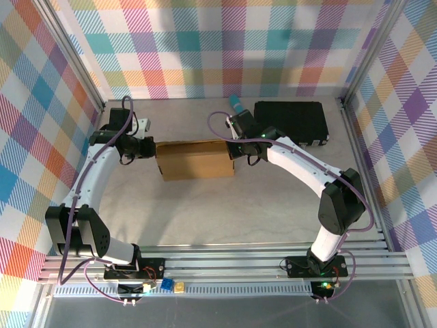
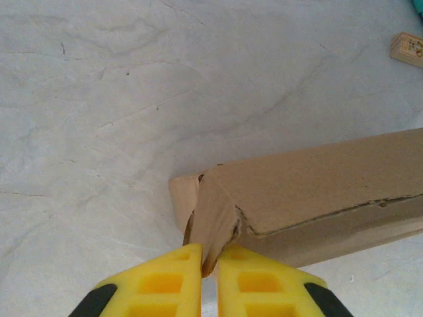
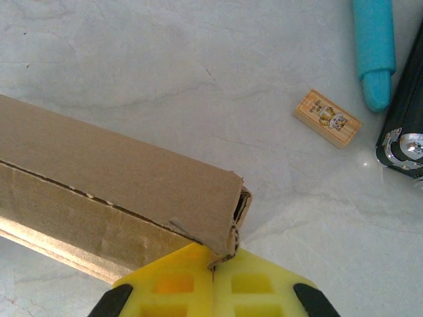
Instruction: Fold the paper box
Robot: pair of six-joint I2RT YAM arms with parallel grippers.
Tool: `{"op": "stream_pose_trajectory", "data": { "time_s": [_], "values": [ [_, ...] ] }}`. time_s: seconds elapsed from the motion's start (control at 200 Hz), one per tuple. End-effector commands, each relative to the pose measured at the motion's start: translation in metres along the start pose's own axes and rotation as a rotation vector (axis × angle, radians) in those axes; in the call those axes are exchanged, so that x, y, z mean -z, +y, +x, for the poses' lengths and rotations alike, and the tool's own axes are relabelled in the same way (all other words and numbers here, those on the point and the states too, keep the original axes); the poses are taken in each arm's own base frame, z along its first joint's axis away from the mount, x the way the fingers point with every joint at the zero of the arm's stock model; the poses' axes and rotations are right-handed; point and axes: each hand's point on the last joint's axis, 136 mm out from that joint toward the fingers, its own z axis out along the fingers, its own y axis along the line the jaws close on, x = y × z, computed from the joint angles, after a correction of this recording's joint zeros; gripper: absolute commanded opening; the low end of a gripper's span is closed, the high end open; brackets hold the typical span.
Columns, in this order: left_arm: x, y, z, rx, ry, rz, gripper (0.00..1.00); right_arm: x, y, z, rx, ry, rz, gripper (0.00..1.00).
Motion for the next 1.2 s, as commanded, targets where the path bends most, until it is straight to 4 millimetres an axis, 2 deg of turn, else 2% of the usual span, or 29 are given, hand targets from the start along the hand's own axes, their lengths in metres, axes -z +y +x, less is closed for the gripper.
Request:
{"op": "stream_pose_trajectory", "data": {
  "time_s": [0.0, 0.14, 0.35, 0.915, 1.195],
  "values": [
    [0.002, -0.005, -0.008, 0.013, -0.032, 0.016, 0.06, -0.013, 0.000, 0.042, 0.013, 0.169, -0.002, 0.00],
    [0.007, -0.006, -0.011, 0.036, -0.042, 0.016, 0.00, -0.013, 0.000, 0.041, 0.013, 0.167, 0.000, 0.00],
    [0.012, -0.006, -0.012, 0.102, -0.016, 0.009, 0.00, -0.013, -0.001, 0.043, 0.022, 0.176, 0.002, 0.00],
    [0.008, -0.022, -0.009, 0.393, 0.143, 0.093, 0.00, -0.016, -0.001, 0.044, 0.042, 0.201, 0.009, 0.00],
    [0.009, -0.028, -0.012, 0.445, 0.174, 0.125, 0.00, -0.017, -0.001, 0.043, 0.041, 0.206, 0.008, 0.00]
  ]
}}
